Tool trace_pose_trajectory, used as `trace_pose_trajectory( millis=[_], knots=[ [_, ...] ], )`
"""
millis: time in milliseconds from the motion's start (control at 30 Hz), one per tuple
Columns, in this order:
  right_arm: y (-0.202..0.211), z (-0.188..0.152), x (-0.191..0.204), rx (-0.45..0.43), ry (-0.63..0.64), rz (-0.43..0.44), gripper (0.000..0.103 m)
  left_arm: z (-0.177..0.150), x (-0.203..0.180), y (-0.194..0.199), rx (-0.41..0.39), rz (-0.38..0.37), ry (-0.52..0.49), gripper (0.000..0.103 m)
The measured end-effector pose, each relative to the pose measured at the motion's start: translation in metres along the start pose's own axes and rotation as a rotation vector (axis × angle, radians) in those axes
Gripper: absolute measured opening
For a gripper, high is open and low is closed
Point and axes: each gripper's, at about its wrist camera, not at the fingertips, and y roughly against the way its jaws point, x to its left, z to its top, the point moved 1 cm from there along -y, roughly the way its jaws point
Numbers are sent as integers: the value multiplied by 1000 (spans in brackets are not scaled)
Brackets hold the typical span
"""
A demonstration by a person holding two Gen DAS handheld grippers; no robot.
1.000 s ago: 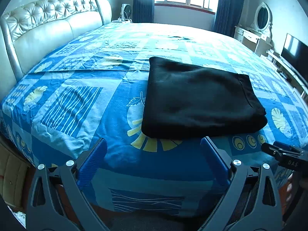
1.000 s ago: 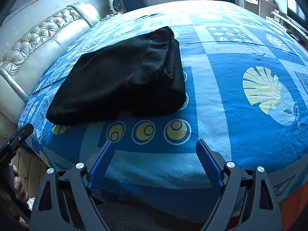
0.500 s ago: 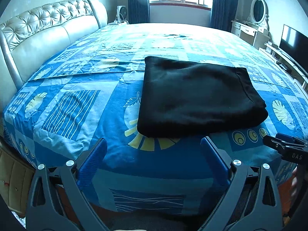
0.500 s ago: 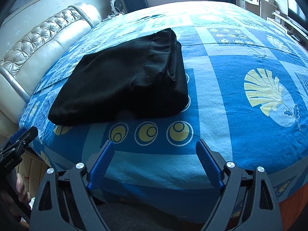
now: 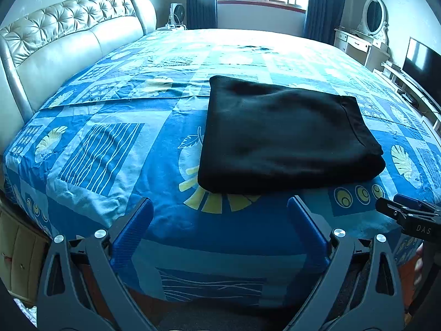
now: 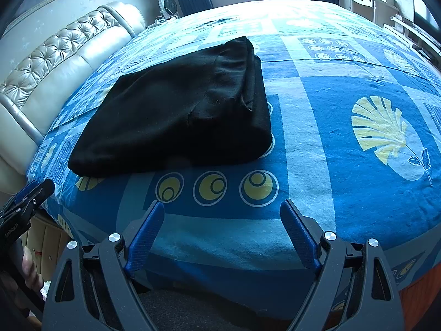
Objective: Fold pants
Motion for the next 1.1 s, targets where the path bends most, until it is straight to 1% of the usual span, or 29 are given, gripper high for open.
trace_pose_trajectory(
  millis=[267, 1100],
  knots=[
    [-2, -1, 2, 8, 6, 1, 85, 0, 2, -1, 8, 3, 9, 98],
    [-5, -3, 2, 25, 15, 6, 85, -1, -1, -2, 8, 13, -6, 98]
  ],
)
